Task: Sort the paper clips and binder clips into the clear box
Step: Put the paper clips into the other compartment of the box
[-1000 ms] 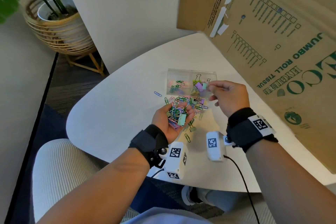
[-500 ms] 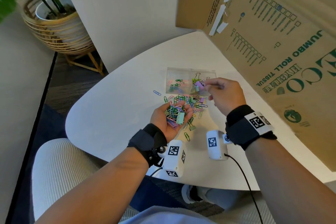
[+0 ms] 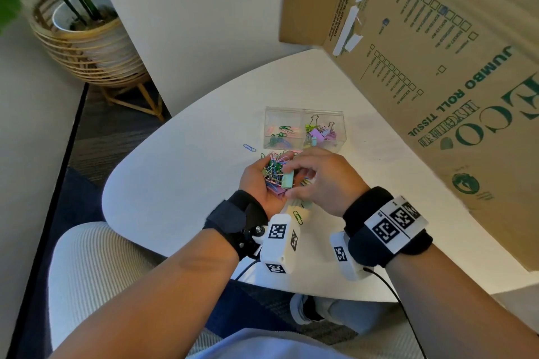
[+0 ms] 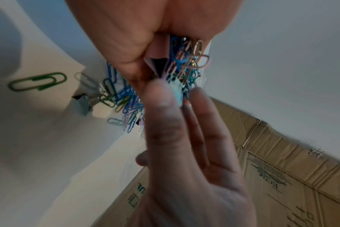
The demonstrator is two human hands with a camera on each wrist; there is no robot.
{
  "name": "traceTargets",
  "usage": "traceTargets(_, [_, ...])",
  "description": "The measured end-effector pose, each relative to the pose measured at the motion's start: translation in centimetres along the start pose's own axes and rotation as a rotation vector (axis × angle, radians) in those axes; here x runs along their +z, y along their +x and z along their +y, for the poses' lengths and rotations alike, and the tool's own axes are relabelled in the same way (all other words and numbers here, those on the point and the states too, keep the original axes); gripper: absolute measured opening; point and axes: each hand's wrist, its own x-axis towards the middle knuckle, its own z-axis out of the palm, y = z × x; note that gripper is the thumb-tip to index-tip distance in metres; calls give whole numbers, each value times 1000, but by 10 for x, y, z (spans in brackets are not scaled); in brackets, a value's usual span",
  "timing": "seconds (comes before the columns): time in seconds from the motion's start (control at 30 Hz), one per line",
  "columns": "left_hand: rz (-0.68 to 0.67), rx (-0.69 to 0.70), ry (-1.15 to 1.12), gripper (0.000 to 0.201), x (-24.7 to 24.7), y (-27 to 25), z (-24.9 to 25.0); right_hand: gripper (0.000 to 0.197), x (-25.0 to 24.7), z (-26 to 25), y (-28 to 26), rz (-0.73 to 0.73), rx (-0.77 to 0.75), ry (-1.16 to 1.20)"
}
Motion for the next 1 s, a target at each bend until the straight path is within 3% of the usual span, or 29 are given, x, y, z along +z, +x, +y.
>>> traceTargets(0.13, [4,-15,1,43,-3,-1,-1,27,1,0,-2,30,21,11])
traceTargets(0.27, [44,34,30,39,-6,3,0,14,-3,1,-3,94,83,257])
traceTargets(0.47, [66,50,59,40,-5,7,0,10,-10,8,0,114,129,505])
traceTargets(0.6, [58,30,15,44,-16,10,-2,11,-16,17,-3,253,195,585])
traceTargets(0.87, [71,-3,-17,46,-18,6,-18,11,-32,43,23,522,356,490])
traceTargets(1.0, [75,0,-17,44,-15,4,-17,9,-40,51,38,499,355,374])
